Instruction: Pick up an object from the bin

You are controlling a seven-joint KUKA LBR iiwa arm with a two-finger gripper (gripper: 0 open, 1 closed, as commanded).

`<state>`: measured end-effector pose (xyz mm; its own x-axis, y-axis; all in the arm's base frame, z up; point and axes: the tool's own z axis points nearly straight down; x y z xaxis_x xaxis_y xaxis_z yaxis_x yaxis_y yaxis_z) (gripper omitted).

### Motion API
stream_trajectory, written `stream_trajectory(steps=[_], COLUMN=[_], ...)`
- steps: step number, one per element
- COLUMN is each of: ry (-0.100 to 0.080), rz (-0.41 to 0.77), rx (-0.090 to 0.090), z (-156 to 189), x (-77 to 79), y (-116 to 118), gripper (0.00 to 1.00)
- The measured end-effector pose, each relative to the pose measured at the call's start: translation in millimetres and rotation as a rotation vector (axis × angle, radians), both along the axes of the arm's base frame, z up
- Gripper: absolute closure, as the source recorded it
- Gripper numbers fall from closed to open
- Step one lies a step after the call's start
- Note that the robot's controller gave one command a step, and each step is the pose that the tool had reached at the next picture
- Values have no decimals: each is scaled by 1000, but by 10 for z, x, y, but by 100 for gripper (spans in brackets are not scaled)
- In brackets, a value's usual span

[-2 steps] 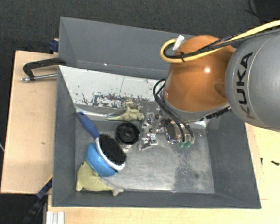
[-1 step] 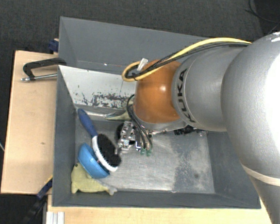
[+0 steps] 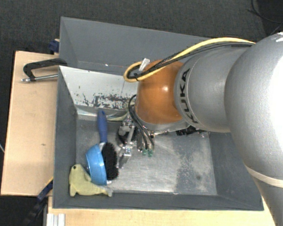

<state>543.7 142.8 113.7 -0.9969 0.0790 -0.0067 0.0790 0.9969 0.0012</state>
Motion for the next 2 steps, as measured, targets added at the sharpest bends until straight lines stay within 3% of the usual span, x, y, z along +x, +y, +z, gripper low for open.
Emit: stream_trajectory(steps=[1,2], ry=[-1,1], rz=[124,229], rx=[-11,-3], z=[-304,-262], x=[100,-470], y=[629,649], gripper=[0,0])
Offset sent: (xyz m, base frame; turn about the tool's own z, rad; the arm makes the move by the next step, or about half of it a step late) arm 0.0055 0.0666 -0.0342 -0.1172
